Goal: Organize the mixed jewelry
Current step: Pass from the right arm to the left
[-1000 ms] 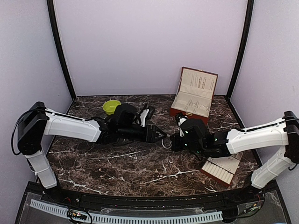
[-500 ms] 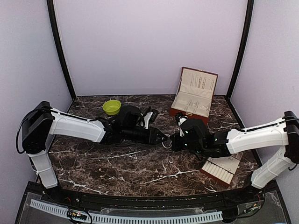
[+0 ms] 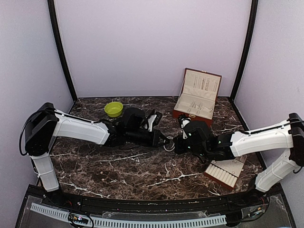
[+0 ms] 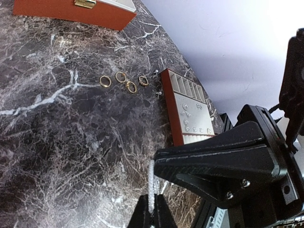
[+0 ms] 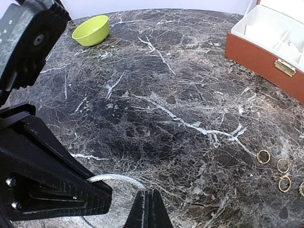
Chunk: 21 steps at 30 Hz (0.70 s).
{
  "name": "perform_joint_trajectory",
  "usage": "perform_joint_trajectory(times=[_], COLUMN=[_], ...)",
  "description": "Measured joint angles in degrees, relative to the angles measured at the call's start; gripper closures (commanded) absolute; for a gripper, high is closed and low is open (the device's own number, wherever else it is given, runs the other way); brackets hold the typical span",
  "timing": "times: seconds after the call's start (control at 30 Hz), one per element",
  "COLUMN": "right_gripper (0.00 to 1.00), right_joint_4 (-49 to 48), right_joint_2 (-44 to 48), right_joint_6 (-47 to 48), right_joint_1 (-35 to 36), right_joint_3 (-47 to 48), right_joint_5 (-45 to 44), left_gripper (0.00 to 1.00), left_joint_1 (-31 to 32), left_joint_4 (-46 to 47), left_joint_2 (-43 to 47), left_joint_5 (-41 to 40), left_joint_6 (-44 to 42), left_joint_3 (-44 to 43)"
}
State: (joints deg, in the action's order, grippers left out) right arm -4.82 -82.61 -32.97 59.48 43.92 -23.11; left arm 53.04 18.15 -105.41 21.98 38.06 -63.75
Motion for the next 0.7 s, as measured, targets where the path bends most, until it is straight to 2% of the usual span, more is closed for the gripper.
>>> perform_joint_trajectory(times=[0.17,0.23,0.33,0.4,0.53,0.7], right_gripper=[1.0,0.88,0.53,0.39,0.25,0.19], right_joint_4=[-0.42,-0.61,-1.36,-1.44,-1.27,-1.49], right_joint_2=[0.0,0.02,0.5,1.66,5.2,10.43], right_joint_6=[0.17,0.17,0.22,0.28,0.74,1.29], right_joint_1=[0.0,0.0,-0.02,-0.04,-0.04,-0.39], right_joint_3=[-0.33,-0.48,-1.22,-1.81,-2.08,-2.27], right_joint_5=[-0.07,-0.09,-0.04,-0.04,-0.44,-0.72], left_gripper=[1.0,1.0,1.0,1.0,1.0,1.0], left_joint_1=[0.0,0.0,0.0,-0.09,-1.14,-5.38], left_joint_4=[0.11,0.22,0.22,0.22,-0.09,-2.23], left_joint_2=[-0.2,-0.33,-0.35,-0.35,-0.31,1.2], left_joint_5=[0.02,0.02,-0.02,-0.15,-0.46,0.11], left_joint_6=[0.37,0.44,0.55,0.52,-0.46,-3.74], left_joint_3=[0.0,0.0,0.0,0.0,0.0,0.0])
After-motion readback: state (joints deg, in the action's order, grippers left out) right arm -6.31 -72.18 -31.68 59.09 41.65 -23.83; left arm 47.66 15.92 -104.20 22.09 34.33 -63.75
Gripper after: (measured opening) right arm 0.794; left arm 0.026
